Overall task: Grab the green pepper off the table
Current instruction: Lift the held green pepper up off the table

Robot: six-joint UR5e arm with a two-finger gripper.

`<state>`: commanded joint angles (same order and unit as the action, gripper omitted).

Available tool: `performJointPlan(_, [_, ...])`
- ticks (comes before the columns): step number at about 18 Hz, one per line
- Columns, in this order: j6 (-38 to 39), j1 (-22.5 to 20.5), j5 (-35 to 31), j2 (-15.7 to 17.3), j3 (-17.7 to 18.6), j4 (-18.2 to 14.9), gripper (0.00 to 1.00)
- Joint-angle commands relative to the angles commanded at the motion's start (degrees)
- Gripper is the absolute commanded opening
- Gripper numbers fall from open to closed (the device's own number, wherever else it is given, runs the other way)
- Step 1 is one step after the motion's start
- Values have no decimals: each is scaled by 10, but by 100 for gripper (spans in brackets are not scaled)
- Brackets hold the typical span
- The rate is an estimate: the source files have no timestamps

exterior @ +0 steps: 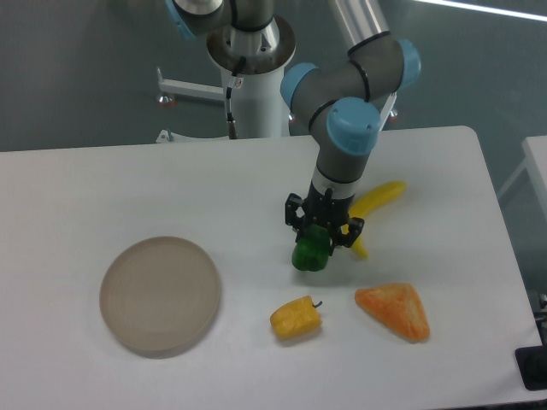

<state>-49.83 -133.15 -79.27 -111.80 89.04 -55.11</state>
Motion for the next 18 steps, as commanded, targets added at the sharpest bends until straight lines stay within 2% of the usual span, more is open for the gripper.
performJointPlan(6, [-85,-2,-57,-3,-37,-13,33])
performJointPlan(12, [-132,-4,-103,-5,-98,-84,33])
performJointPlan(18, [-156,0,-135,-16,-117,-90,33])
